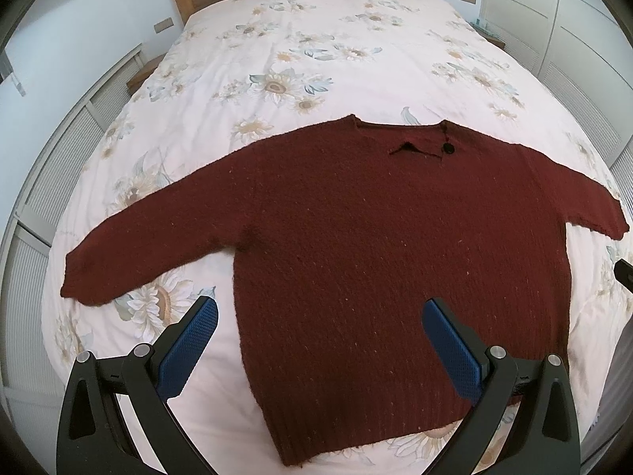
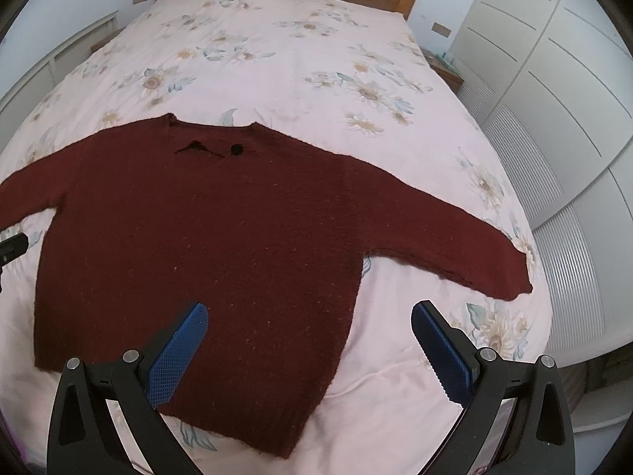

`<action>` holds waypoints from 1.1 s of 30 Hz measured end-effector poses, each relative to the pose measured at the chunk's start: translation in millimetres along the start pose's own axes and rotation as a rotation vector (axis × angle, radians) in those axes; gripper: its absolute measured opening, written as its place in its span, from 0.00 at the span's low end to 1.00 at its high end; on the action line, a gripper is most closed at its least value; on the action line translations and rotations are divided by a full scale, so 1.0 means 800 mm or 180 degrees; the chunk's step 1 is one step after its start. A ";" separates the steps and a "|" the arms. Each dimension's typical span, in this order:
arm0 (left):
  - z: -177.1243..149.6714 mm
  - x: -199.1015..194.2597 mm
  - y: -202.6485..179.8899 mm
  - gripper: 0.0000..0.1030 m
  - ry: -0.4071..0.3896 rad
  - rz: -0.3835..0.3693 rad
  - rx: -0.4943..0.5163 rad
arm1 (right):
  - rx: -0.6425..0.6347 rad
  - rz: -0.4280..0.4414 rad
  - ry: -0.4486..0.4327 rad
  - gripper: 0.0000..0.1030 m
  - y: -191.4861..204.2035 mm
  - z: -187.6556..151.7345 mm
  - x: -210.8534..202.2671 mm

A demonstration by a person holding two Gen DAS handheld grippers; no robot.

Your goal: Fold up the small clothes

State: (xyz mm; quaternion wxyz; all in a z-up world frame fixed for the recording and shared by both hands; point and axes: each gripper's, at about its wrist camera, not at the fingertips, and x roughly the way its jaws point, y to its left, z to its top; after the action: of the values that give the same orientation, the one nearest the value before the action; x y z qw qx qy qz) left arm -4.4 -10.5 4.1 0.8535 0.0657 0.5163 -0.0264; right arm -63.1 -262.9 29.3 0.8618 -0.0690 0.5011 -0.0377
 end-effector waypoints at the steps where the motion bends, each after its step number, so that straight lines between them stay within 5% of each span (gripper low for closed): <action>1: -0.001 0.000 -0.001 0.99 0.0003 -0.0003 0.0007 | -0.0006 -0.0002 0.0001 1.00 0.000 0.000 0.000; 21: 0.001 0.011 0.004 0.99 0.0058 -0.0010 0.0019 | 0.0142 0.0047 -0.0113 1.00 -0.021 0.007 0.017; 26: 0.013 0.020 0.004 0.99 0.0020 0.0054 0.0165 | 0.0393 -0.0019 -0.0143 1.00 -0.084 0.021 0.045; 33: 0.039 0.039 0.020 0.99 0.0003 0.0004 0.0059 | 0.1164 -0.0060 -0.0024 0.99 -0.236 0.033 0.109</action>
State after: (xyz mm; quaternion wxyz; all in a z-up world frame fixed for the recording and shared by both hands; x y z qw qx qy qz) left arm 39.2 1.3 -7.5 0.8526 0.0739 0.5164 -0.0307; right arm 4.1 -458.8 -3.4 0.8614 0.0840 0.4821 -0.1360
